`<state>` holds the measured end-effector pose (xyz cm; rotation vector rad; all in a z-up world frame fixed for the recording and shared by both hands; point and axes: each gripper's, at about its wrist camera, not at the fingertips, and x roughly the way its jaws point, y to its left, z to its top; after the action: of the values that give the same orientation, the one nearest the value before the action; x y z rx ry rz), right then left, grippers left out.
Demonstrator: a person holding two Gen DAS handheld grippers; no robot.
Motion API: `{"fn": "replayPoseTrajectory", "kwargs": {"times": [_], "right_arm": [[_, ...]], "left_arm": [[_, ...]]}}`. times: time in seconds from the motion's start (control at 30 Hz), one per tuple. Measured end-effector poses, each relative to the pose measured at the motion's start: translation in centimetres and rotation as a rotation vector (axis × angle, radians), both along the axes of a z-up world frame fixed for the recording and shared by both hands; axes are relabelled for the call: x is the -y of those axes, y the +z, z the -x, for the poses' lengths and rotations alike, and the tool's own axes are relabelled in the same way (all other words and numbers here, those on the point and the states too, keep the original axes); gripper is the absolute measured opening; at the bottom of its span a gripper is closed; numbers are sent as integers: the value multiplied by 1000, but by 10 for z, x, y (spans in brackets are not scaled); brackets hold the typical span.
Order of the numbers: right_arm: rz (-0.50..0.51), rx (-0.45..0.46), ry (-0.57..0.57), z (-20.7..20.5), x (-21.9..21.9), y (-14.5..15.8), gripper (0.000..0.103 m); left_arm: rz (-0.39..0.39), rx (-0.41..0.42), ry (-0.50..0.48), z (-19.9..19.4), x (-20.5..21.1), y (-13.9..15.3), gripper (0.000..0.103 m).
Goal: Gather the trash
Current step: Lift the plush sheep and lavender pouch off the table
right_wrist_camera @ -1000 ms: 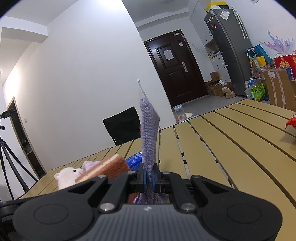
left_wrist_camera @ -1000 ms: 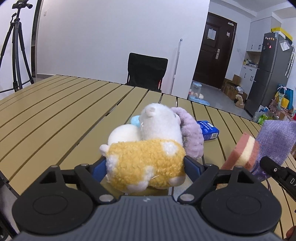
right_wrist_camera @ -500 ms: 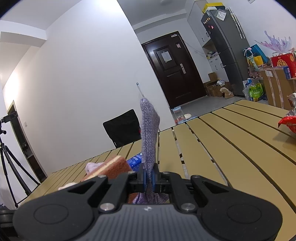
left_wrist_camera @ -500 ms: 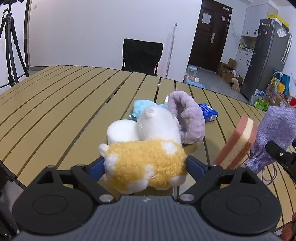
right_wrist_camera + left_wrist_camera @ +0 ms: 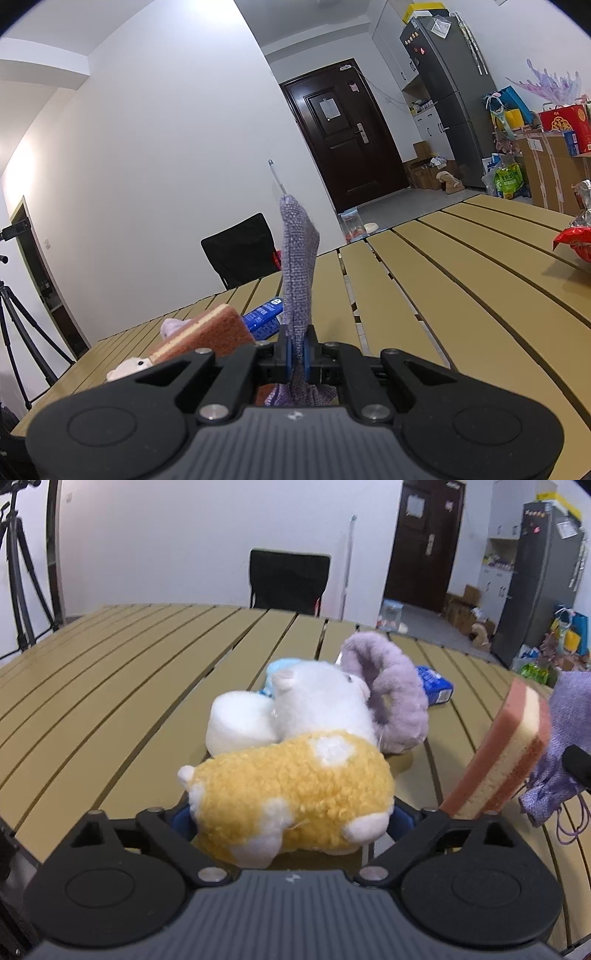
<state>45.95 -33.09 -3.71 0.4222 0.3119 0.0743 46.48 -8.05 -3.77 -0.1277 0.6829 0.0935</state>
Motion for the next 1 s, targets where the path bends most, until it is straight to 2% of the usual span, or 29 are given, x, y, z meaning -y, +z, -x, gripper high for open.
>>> {"fn": "replayPoseTrajectory", "kwargs": {"times": [0.43, 0.77, 1.0], "right_arm": [[24, 30, 11, 21, -1, 6, 6], [64, 93, -23, 69, 3, 17, 6], [75, 112, -7, 101, -1, 18, 6]], "left_arm": [[11, 129, -23, 49, -6, 19, 92], [25, 202, -31, 97, -17, 36, 92], [40, 221, -33, 130, -31, 38, 92]]}}
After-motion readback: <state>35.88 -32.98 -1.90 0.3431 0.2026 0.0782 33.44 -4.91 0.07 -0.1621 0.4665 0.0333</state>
